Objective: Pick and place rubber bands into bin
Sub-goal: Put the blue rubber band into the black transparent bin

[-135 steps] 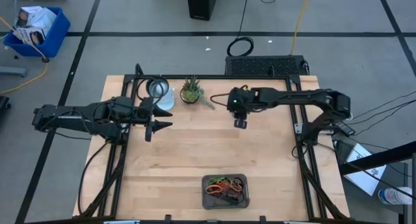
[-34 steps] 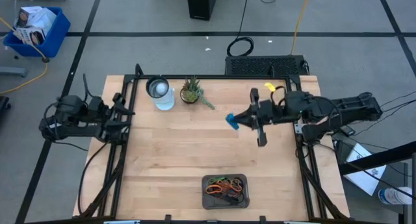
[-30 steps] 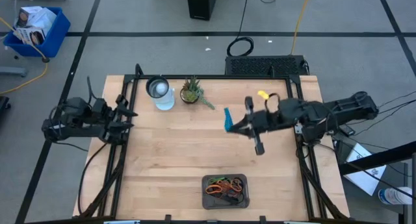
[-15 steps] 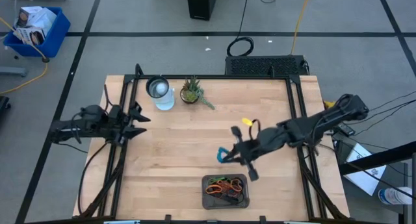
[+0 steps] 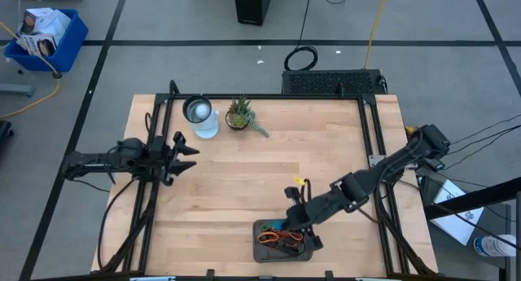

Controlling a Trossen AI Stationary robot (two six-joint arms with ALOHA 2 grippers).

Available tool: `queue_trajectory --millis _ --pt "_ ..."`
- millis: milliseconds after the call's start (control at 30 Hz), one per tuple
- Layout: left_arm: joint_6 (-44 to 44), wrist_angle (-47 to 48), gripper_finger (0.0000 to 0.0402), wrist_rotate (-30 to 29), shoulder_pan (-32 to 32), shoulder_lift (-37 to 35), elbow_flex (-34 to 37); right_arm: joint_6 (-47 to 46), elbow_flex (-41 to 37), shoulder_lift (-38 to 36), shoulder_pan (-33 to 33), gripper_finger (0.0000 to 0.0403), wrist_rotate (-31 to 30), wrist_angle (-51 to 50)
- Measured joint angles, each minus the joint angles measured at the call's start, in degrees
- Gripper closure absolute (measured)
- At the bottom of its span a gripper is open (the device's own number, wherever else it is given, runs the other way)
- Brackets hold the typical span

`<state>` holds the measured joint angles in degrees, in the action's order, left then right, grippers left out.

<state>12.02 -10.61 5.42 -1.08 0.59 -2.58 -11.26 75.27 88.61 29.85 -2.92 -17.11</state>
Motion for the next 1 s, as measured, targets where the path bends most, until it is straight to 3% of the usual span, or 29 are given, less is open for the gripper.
queue_trajectory --millis 133,467,733,1000 --pt "-0.8 0.8 0.0199 -4.0 0.0 0.1 0.2 -3.0 0.0 1.5 1.6 0.0403 0.0 -1.5" --pt "-0.2 2.4 0.0199 -4.1 0.0 0.1 0.2 -6.9 0.0 8.4 4.9 0.0403 0.8 -3.3" --pt "1.4 2.5 0.0199 -5.6 0.0 0.1 0.2 -13.3 0.0 12.9 2.2 0.0403 6.0 -5.0" --pt "4.2 3.6 0.0199 -5.5 0.0 0.1 0.2 -12.3 0.0 17.6 0.3 0.0403 5.8 -6.0"
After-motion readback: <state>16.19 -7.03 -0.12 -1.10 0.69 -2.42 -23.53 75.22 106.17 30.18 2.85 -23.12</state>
